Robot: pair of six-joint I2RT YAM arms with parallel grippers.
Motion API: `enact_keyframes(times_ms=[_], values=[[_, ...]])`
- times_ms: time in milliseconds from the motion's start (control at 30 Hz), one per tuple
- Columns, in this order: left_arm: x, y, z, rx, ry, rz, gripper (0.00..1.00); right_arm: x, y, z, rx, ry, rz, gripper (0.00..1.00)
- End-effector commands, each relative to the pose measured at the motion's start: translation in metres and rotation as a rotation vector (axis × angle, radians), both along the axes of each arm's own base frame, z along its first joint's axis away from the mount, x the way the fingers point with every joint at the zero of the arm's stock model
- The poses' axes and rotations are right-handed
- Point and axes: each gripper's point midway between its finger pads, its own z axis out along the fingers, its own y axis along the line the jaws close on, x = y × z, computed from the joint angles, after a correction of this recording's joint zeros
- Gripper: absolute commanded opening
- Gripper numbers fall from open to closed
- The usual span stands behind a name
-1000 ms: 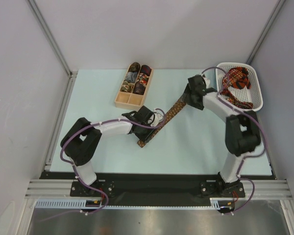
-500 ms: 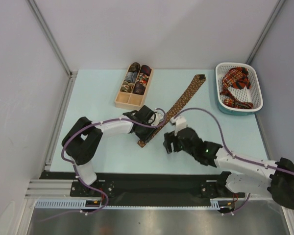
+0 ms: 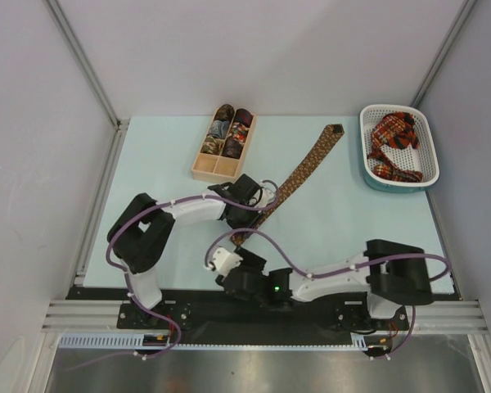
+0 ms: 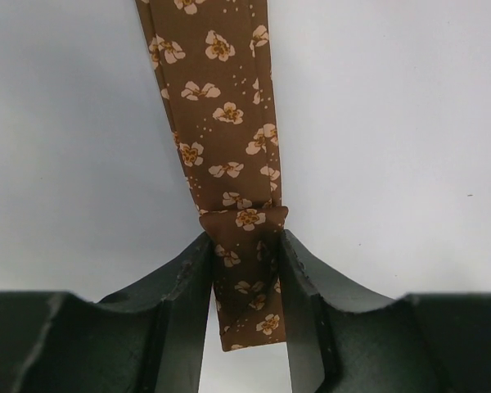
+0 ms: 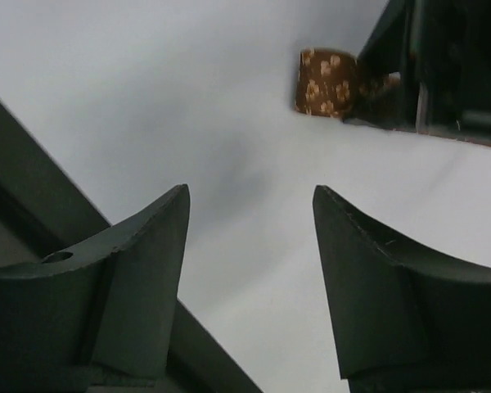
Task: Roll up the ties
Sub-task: Roll the tie
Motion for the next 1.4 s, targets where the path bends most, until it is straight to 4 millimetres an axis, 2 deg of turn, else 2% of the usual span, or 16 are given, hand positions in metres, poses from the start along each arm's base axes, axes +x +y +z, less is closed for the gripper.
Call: enact_keyframes(times_ms=[0,33,67,100,133,167,200,233,300,400,600,967,1133,1367], values=[[-0.016,0.005,-0.019,0.058,0.099,-0.009,0.42,0.019,0.017,-0.002,-0.135,-0.106,-0.042,0.66],[-0.018,0.005,-0.020,0.061,0.109,-0.009,0.43,0.022,0.036,0.012,-0.115,-0.120,-0.053,0.64],[-0.018,0.005,-0.020,0.062,0.114,-0.010,0.43,0.027,0.032,-0.011,-0.223,-0.128,-0.068,0.64],[-0.019,0.005,-0.021,0.064,0.119,-0.010,0.43,0.030,0.037,-0.010,-0.242,-0.140,-0.082,0.62],[-0.020,0.005,-0.021,0.065,0.127,-0.010,0.43,0.037,0.050,0.002,-0.228,-0.161,-0.105,0.62],[-0.019,0.004,-0.022,0.070,0.133,-0.009,0.43,0.041,0.053,0.000,-0.245,-0.169,-0.132,0.62],[-0.022,0.007,-0.022,0.083,0.147,-0.008,0.43,0.045,0.048,-0.012,-0.309,-0.180,-0.147,0.61],[-0.021,0.006,-0.022,0.085,0.150,-0.008,0.43,0.052,0.054,-0.006,-0.297,-0.185,-0.176,0.61],[-0.022,0.007,-0.023,0.096,0.161,-0.006,0.43,0.059,0.048,-0.015,-0.338,-0.189,-0.207,0.61],[-0.021,0.005,-0.022,0.096,0.168,-0.004,0.44,0.071,0.044,-0.014,-0.367,-0.223,-0.251,0.61],[-0.022,0.004,-0.023,0.128,0.211,-0.010,0.44,0.086,0.038,-0.029,-0.413,-0.187,-0.270,0.59],[-0.020,0.002,-0.021,0.156,0.243,-0.009,0.45,0.094,0.031,-0.051,-0.458,-0.143,-0.264,0.53],[-0.018,0.000,-0.018,0.158,0.247,-0.012,0.45,0.096,0.019,-0.065,-0.495,-0.093,-0.272,0.42],[-0.019,-0.002,-0.020,0.168,0.248,-0.021,0.45,0.100,0.010,-0.072,-0.512,-0.068,-0.284,0.37]])
